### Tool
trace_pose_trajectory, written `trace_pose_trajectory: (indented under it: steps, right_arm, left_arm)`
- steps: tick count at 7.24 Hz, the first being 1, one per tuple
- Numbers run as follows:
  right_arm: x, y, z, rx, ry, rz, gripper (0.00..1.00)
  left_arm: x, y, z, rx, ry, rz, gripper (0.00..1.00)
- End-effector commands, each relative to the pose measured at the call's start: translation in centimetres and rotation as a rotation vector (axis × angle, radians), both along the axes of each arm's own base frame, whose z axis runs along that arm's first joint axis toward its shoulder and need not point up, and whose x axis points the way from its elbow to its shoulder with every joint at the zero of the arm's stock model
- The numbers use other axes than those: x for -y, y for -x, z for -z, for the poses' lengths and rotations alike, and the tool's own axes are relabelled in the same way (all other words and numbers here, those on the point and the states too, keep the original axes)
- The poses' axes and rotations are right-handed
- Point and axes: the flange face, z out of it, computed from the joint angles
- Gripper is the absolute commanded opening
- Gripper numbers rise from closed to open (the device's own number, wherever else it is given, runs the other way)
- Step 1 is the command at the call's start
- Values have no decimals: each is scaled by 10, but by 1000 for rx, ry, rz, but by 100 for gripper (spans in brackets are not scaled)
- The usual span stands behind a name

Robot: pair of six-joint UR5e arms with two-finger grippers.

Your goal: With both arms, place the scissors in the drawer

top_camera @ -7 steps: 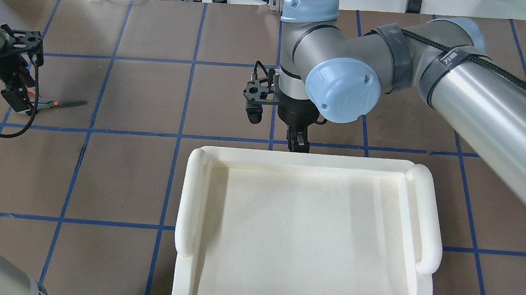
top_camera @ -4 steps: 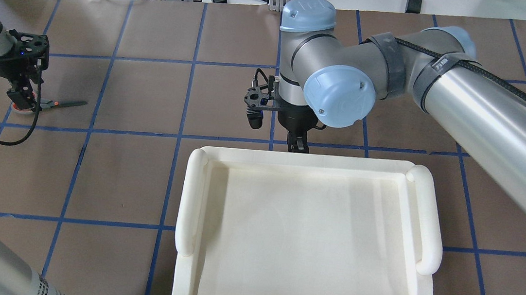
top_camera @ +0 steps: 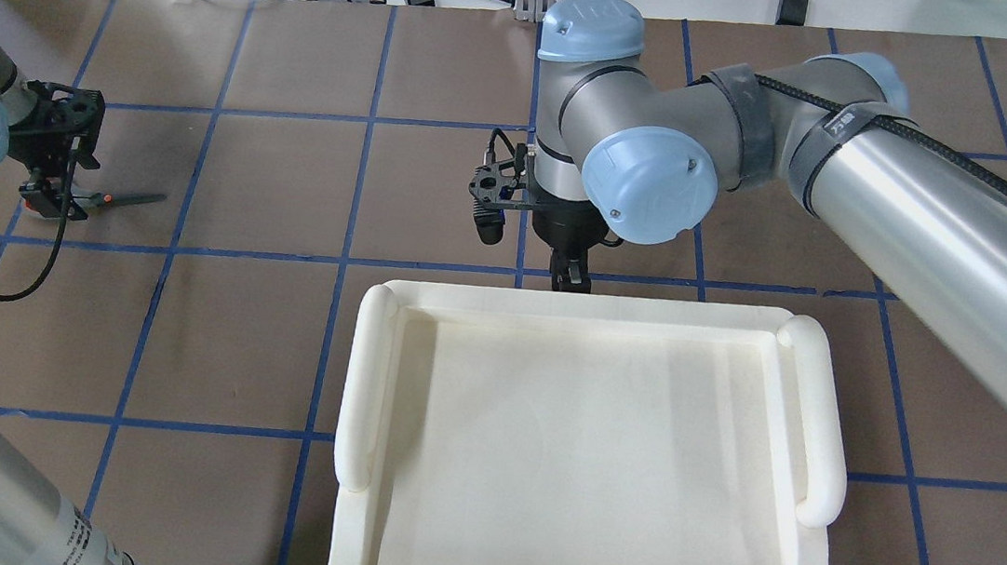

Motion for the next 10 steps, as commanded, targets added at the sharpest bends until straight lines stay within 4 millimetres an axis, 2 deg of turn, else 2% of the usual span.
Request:
trace_pose_trajectory:
  steps: [1, 2, 3, 5, 7, 8, 10]
  right_arm:
    - [11, -3, 12, 9, 36, 2, 100]
    - [15, -4, 15, 12, 52, 4, 100]
    - [16, -3, 8, -3, 81, 6, 100]
    - [23, 6, -24, -78, 204, 52, 100]
    - [28, 4, -28, -67, 244, 56, 100]
    - [31, 3, -28, -60, 267, 64, 100]
    - [42, 11, -35, -41, 311, 86, 100]
  left_arm:
    - [-1, -3, 11, -6, -11, 49, 90]
    - [-1, -3, 13, -8, -13, 51, 91]
    - [-1, -3, 17, -12, -18, 92, 91]
    - [-2, -10, 21, -18, -21, 94, 91]
    - [0, -12, 22, -12, -9, 106, 91]
    - [0, -12, 23, -12, -6, 115, 86]
    - [5, -14, 25, 8, 25, 155, 69]
